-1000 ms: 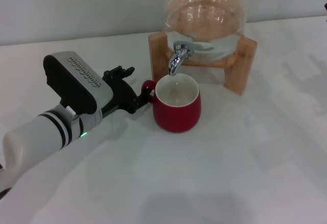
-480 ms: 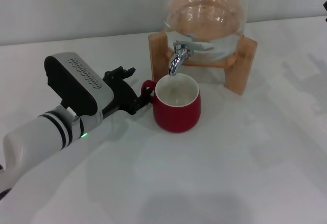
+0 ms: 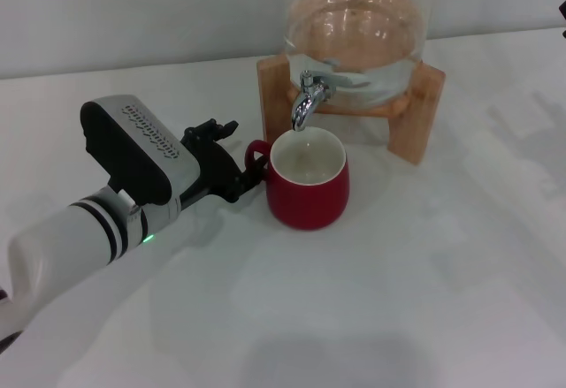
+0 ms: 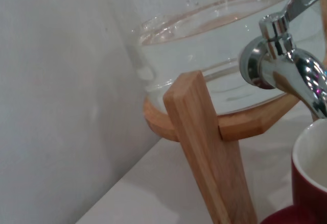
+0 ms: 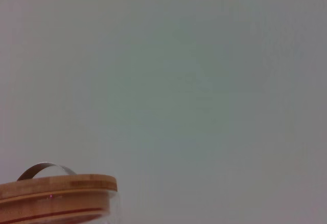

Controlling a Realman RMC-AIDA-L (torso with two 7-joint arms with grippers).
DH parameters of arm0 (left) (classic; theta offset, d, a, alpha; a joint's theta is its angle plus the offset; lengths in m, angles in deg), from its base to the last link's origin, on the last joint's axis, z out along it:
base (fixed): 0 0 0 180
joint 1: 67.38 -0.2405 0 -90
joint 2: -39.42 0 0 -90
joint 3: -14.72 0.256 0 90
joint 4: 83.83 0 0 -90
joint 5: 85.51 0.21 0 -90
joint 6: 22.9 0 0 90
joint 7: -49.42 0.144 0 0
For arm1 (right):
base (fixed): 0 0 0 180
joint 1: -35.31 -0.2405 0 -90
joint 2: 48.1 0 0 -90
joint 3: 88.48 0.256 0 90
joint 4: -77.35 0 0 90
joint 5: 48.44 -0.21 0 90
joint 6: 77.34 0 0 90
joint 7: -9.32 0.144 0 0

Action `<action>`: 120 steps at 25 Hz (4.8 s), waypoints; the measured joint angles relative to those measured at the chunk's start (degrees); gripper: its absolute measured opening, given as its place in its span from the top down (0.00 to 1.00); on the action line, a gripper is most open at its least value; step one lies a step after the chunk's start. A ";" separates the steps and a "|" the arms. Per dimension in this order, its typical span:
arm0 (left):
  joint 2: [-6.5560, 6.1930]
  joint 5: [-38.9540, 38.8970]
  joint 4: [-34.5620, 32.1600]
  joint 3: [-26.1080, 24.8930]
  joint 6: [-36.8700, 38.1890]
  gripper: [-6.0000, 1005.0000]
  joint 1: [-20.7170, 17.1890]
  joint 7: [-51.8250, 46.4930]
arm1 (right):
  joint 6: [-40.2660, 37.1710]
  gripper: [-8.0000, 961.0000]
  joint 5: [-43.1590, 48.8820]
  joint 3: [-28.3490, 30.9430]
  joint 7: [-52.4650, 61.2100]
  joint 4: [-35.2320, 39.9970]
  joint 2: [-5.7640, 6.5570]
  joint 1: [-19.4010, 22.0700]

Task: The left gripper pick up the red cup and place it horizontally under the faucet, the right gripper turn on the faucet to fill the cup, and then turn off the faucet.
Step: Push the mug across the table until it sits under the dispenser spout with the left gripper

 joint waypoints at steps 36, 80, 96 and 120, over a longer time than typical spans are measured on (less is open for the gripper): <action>-0.14 0.17 -2.71 -0.25 0.19 0.35 -2.63 2.38 | -0.32 0.10 0.00 -0.35 0.02 0.00 0.00 0.28; -0.03 0.18 -2.78 -2.13 0.23 0.34 -3.38 3.00 | -0.47 0.10 0.09 -0.35 0.02 0.00 0.00 0.11; 0.10 -0.57 -2.88 -2.64 0.27 0.34 -3.94 2.85 | -0.53 0.10 0.09 -0.54 0.02 0.00 0.00 0.10; 0.10 -2.20 -2.78 -2.20 0.32 0.35 -4.10 3.02 | -0.58 0.10 0.09 -0.52 0.02 0.00 0.00 -0.03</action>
